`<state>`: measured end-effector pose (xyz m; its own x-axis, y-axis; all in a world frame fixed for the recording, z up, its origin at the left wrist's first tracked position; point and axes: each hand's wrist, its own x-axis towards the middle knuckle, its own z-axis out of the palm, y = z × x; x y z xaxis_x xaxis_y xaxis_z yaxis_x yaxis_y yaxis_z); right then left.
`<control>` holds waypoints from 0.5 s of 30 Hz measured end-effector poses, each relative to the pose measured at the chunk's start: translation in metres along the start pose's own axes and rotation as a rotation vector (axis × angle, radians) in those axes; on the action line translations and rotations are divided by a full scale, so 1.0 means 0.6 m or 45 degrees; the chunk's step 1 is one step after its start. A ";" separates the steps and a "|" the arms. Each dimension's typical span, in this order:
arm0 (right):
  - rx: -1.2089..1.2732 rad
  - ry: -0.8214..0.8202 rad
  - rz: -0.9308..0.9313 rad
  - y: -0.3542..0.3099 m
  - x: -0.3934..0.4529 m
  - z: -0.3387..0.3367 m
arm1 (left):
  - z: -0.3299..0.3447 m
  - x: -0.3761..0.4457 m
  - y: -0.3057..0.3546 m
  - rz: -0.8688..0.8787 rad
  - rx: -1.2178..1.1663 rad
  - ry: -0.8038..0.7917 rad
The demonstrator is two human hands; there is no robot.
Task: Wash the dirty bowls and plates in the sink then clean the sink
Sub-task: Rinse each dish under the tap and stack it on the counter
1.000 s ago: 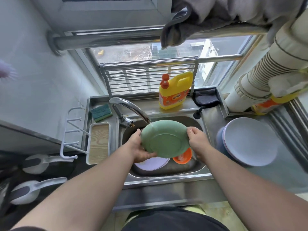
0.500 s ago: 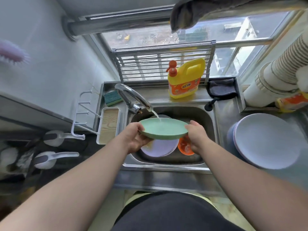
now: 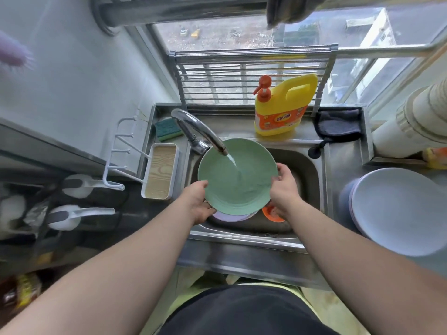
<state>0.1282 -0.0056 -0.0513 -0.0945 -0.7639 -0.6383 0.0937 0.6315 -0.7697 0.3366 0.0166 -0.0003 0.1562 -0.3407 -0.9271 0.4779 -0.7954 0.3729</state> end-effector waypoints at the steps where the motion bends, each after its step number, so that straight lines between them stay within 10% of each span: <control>1: -0.072 0.025 -0.089 -0.006 -0.001 -0.002 | 0.004 0.004 -0.002 -0.025 -0.040 -0.031; 9: -1.046 0.097 -0.640 -0.107 -0.031 -0.019 | 0.058 0.067 -0.070 -0.238 -0.216 -0.080; 15: -1.594 0.124 -0.178 -0.142 0.033 -0.025 | 0.060 0.079 -0.108 -0.245 -0.166 -0.041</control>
<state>0.1034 -0.0725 0.0017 -0.1051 -0.8547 -0.5084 -0.9181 0.2799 -0.2807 0.2817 0.0338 -0.0669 0.0247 -0.2067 -0.9781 0.6044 -0.7762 0.1793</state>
